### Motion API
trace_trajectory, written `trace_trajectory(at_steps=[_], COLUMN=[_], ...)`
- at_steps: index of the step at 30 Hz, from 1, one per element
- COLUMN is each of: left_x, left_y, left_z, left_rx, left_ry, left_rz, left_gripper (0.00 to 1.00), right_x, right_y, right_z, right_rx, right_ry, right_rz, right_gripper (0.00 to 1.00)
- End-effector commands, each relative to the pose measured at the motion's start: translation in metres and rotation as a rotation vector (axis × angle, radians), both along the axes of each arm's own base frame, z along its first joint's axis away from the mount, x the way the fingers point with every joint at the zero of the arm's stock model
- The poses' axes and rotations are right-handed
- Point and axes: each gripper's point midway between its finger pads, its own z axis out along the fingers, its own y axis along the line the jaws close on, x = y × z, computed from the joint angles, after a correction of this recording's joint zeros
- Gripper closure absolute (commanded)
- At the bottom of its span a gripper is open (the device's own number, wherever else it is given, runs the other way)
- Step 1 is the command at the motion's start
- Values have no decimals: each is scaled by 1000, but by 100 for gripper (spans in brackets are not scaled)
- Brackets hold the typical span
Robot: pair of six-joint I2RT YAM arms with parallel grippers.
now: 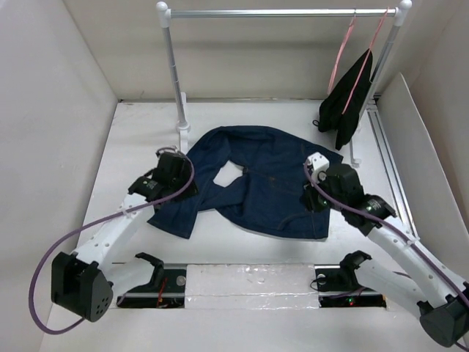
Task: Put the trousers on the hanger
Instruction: Flatten out the trousers at the center of the board.
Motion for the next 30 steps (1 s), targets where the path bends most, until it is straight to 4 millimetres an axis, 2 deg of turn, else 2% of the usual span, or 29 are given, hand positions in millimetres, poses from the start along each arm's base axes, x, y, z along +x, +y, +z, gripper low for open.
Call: trace_trajectory(at_steps=[1, 2, 3, 4, 5, 6, 7, 8, 9, 11, 15, 19, 21, 24, 25, 27, 28, 30], left_x=[-30, -35, -41, -51, -54, -54, -63, -61, -62, -59, -51, -56, -56, -57, -58, -61, -62, -59], left_y=[-9, -11, -14, -20, -24, -22, -27, -27, -26, -26, -21, 2, 3, 7, 12, 15, 16, 22], left_z=[-32, -38, -44, -57, -62, -67, -81, -91, -91, -104, -102, -109, -110, -117, -119, -119, -119, -116], left_rx=[-18, 3, 26, 101, 140, 205, 278, 349, 349, 386, 365, 377, 375, 386, 392, 395, 394, 384], left_ry=[141, 161, 182, 220, 240, 237, 285, 297, 300, 333, 274, 282, 278, 298, 313, 317, 314, 286], left_rz=[36, 19, 8, -33, -54, -58, -90, -88, -82, -67, 7, 72, 76, 107, 150, 163, 168, 193], left_gripper=[50, 47, 42, 40, 38, 38, 38, 38, 38, 42, 44, 43, 42, 43, 51, 52, 53, 55], right_x=[-25, -32, -40, -42, -53, -53, -50, -51, -51, -49, -61, -61, -58, -53, -49, -52, -48, -41], right_y=[-3, -3, -2, 0, 1, 3, 6, 17, 17, 36, 77, 96, 102, 123, 137, 139, 150, 154], right_z=[-27, -35, -44, -50, -67, -70, -70, -76, -76, -73, -71, -88, -99, -100, -101, -102, -98, -97], right_rx=[-16, -21, -8, 6, 14, 23, 30, 27, 27, 17, -40, -97, -115, -111, -163, -196, -235, -264], right_ry=[113, 141, 175, 179, 217, 217, 205, 221, 221, 226, 180, 195, 215, 190, 176, 180, 141, 117], right_rz=[-14, -5, -1, 3, 29, 40, 48, 124, 125, 224, 419, 469, 471, 501, 526, 536, 537, 508], right_gripper=[58, 39, 31, 26, 23, 23, 22, 18, 18, 17, 15, 15, 14, 15, 16, 15, 15, 16])
